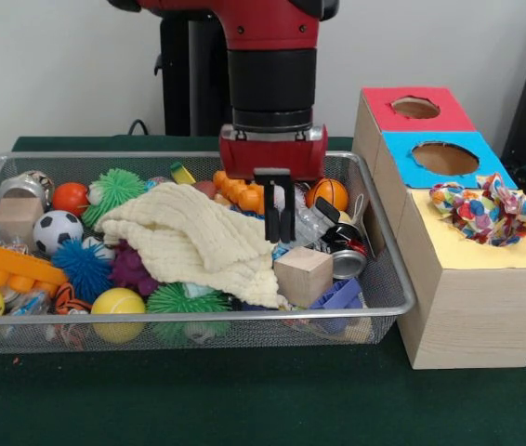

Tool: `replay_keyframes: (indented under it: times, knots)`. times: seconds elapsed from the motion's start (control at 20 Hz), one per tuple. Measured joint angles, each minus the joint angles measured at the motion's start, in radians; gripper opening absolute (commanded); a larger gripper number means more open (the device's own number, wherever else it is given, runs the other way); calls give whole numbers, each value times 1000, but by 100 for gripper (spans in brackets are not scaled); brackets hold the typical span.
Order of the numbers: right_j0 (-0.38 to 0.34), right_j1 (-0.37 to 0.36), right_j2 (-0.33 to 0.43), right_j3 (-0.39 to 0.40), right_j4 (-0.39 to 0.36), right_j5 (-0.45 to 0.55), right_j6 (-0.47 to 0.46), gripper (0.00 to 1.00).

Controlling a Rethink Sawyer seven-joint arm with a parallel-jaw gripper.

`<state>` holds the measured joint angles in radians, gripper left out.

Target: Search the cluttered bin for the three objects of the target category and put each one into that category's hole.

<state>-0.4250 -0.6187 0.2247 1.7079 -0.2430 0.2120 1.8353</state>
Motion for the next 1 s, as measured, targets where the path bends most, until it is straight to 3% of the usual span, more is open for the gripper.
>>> replay_keyframes:
  times: [0.55, 1.0]
  knots:
    - [37, 119, -1, -11, 0, -119, 0, 0]
    - [50, 203, -17, -68, 0, -244, 0, 0]
